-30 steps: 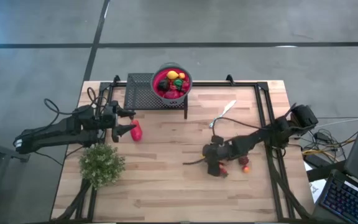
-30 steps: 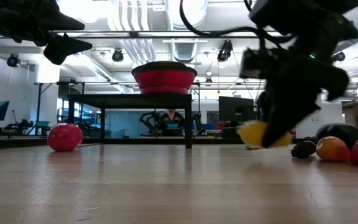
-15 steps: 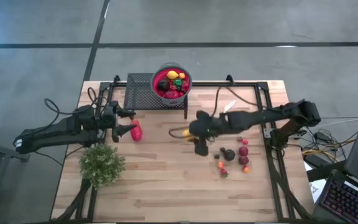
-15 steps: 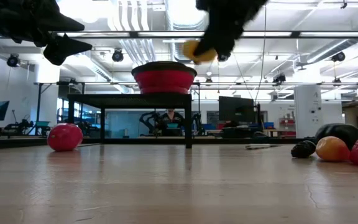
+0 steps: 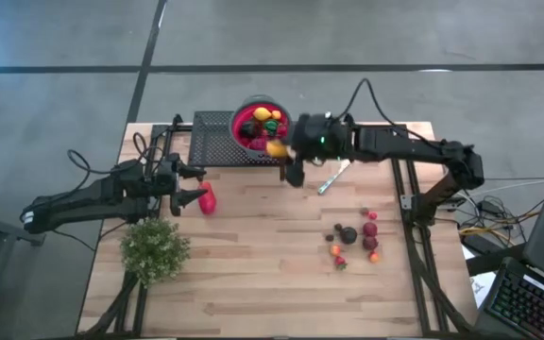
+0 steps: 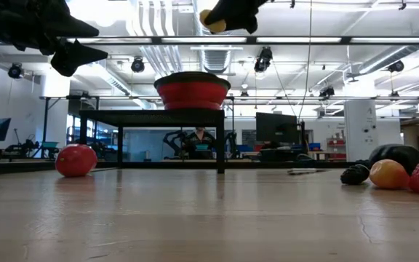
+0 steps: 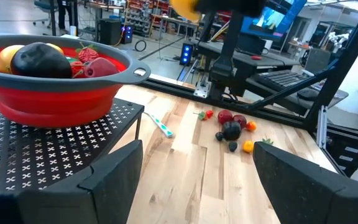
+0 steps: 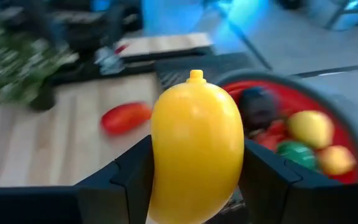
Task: Pick & Place Fruit
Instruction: Put the yellow mango into the red gray strainer bowl on the shelf, then put the blue raspberry into the red gray strainer bowl on the shelf
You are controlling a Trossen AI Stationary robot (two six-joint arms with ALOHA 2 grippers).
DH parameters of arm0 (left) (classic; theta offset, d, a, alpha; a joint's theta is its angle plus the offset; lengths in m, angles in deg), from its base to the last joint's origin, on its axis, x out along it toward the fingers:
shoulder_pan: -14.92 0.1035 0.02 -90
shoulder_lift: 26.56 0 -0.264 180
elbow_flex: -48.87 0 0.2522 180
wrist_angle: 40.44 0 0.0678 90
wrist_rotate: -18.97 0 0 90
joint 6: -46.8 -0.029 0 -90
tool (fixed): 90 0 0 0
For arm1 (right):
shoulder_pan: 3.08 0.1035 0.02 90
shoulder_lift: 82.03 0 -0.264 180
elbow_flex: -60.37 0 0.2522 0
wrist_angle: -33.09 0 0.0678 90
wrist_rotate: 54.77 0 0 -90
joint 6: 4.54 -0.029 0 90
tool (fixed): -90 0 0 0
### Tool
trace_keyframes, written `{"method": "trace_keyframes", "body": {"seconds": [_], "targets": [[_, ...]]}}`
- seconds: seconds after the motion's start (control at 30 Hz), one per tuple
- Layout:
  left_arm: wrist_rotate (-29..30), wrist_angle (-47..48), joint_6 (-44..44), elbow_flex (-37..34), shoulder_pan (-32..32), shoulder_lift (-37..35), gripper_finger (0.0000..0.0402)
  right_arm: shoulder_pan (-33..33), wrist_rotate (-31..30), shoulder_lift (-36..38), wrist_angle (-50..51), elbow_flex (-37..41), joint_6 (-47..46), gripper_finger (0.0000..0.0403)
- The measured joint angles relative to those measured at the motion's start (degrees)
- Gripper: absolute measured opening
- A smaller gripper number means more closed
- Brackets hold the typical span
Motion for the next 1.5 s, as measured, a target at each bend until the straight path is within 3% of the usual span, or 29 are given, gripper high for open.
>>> {"method": "trace_keyframes", "body": {"seconds": [0.43,0.63,1.13,1.5], "targets": [[0.0,0.0,0.0,0.0,0.0,0.0,0.0312,-9.8,2.8,-1.8,-3.4,0.3,-2.3,0.0187],[0.0,0.0,0.0,0.0,0.0,0.0,0.0312,-10.4,2.7,-4.9,-4.6,0.1,-2.1,0.0203],[0.0,0.1,0.0,0.0,0.0,0.0,0.0312,-10.3,-0.6,-4.9,-4.8,0.0,1.1,0.0276],[0.0,0.1,0.0,0.0,0.0,0.0,0.0312,-5.0,-0.5,-0.3,3.1,0.0,2.5,0.027]]}}
